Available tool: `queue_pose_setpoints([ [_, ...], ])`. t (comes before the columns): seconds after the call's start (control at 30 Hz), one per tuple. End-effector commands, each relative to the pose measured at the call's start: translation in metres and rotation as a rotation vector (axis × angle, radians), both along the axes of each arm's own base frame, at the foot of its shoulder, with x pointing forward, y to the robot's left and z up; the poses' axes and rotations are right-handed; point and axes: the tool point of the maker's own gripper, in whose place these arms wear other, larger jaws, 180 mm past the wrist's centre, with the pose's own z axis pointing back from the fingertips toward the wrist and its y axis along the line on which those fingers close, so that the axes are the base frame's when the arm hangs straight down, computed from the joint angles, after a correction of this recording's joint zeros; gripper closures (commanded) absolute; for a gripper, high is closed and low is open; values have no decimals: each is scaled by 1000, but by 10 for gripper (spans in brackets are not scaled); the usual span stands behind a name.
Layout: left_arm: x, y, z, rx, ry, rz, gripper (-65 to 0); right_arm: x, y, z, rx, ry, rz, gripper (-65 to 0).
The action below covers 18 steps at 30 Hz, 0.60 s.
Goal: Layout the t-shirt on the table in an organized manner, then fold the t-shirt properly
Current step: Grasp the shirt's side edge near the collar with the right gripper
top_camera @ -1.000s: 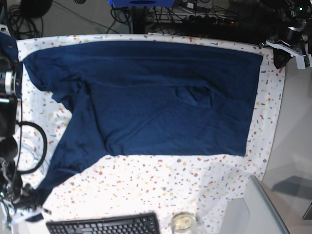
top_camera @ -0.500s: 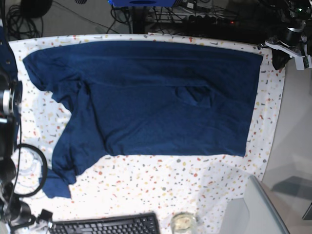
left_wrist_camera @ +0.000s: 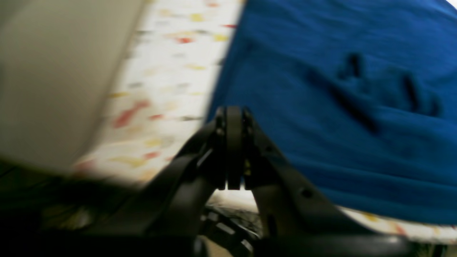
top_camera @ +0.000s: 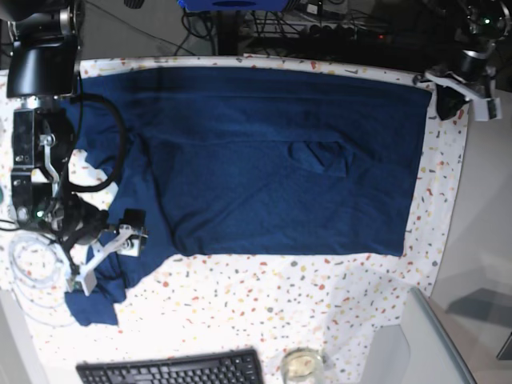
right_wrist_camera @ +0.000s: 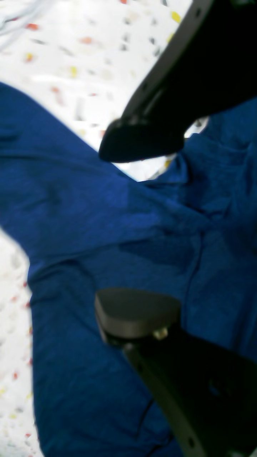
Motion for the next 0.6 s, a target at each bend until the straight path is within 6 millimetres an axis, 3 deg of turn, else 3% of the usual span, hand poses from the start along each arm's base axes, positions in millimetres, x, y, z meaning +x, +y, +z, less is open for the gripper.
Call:
queue_pose_setpoints([
  [0.0, 6, -4, 9, 4, -34, -25, 0, 5, 5, -1, 23, -9, -9, -557],
  [0.13, 15, -35, -3, -52, -28, -93, 0, -3, 0, -37, 32, 63, -44, -564],
  [0.27, 25, -42, -15, -93, -24, -92, 0, -2, -9, -62, 26, 66, -87, -564],
  [0.43, 29, -43, -22, -110, -17, -87, 0, 5, -22, -79, 15, 91, -127, -563],
  [0.57, 28, -42, -26, -117, -7, -82, 0, 9, -27, -76, 4, 84, -127, -536],
])
